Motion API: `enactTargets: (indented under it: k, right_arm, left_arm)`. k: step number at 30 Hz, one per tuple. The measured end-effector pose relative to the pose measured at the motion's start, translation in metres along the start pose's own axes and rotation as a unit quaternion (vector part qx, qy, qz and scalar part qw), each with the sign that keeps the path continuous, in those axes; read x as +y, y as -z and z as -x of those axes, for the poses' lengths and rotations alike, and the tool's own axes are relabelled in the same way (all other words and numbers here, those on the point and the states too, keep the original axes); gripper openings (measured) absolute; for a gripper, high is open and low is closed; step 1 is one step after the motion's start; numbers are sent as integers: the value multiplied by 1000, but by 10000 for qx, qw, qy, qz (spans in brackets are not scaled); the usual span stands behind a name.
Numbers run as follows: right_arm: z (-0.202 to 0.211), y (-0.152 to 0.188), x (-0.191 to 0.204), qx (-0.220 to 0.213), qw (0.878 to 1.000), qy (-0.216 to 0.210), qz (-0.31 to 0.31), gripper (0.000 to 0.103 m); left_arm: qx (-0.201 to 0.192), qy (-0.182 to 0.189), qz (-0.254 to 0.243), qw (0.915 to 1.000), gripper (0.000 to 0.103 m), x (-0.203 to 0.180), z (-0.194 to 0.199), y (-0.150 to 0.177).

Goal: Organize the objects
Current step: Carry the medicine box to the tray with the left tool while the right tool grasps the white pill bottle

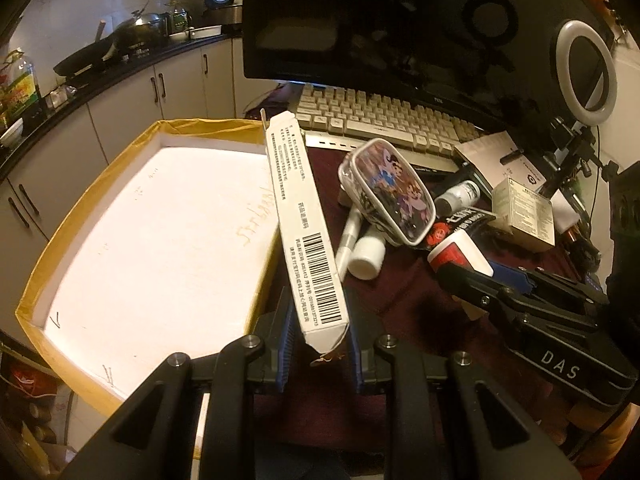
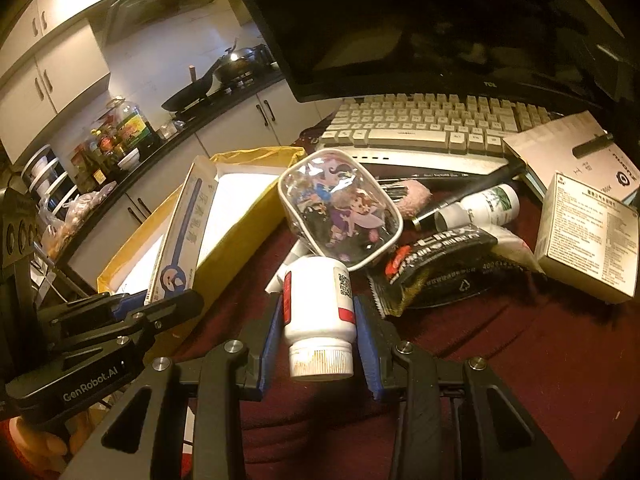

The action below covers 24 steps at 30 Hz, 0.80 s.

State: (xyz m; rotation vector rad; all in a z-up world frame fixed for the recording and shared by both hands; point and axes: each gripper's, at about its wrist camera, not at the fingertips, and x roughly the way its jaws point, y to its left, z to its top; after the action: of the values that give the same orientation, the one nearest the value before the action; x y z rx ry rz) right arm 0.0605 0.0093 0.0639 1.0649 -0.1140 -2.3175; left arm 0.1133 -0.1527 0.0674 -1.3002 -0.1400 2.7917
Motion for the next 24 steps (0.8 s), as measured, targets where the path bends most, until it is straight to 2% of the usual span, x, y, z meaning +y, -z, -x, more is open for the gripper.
enactTargets:
  k: [10,13,17,19,22,24]
  right_arm:
    - [-6,-13,20,4,9997,-49,246,39]
    - [-10,-18,26,28,9994,-87,326,39]
    - [-15,-27,37,48,9989,-152,439,39]
    - [-18,-33,43,60,9985,-199,515,39]
    - [-25,-44,49,101,9979,-263,581,39]
    - [-34,-54,52,178,9976,-364,567,39]
  left_arm:
    - [-92,-176,325,9993,22,27,8,-3]
    - [-17,-197,461,9987,22,41,6,-4]
    - [364,-50,462,9983,22,60,-4,-9]
    - [652,181,432,9968,22,72,-13,-15]
    - [919,426,227,9946,22,82,-21,-21]
    - [986,466,56,9940,22,84,-24,-23]
